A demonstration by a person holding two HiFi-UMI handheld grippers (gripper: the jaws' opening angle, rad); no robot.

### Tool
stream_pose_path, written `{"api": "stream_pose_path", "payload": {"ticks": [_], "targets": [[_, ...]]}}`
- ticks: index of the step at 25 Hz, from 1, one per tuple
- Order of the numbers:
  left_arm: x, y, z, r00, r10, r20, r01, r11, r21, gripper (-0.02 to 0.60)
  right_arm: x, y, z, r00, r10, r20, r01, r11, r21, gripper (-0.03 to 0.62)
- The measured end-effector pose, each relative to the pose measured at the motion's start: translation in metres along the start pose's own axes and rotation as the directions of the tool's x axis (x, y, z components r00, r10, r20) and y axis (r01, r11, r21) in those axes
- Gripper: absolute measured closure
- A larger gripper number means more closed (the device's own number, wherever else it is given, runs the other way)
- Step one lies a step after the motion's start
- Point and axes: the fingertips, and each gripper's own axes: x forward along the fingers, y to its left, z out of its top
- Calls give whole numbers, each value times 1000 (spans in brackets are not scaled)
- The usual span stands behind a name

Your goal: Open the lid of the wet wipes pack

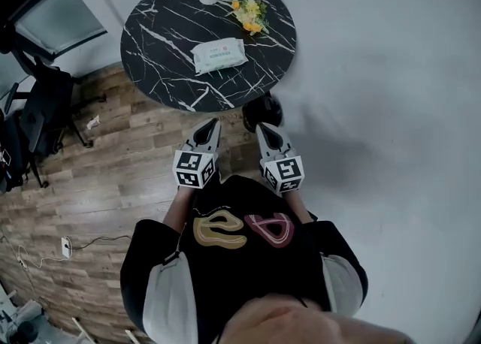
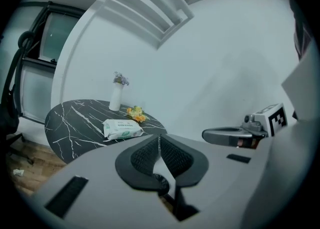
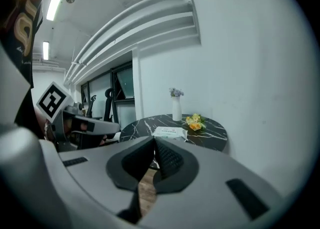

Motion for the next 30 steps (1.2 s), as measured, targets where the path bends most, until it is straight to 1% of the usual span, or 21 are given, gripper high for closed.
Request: {"api": "stream_pose_path", "payload": {"ticks": [2,7,11,14,16,19,24,30], "targets": [[7,19,6,1000,0,-3,0,1000,-7,555,21,3,3,1000,-6,-19,5,1000,-29,582],[22,67,24,1000,10,-8,-10,1000,-7,555,73,6,20,1000,-7,-13,6,1000,-18,580],[30,104,31,999,31,-30,-31,1000,-2,555,108,3,34,1000,-20,-4,20,999,-32,580],[38,121,30,998,37,-54,-37,999,-4,555,124,0,41,1000,-27,-7,26,998,-56,580],[41,128,33,998,32,-55,-33,999,-2,555,134,0,44,1000,-24,-14,23,997,-79,580],[48,136,38,998,28,-51,-28,1000,-3,554,150,0,49,999,-2,-36,-3,992,-126,574],[61,151,46,997,43,-69,-44,999,-14,555,177,-8,60,997,30,-77,-46,977,-207,559],[84,171,52,990,107,-88,-111,993,-44,554,215,-29,62,986,74,-152,-116,949,-292,538]]}}
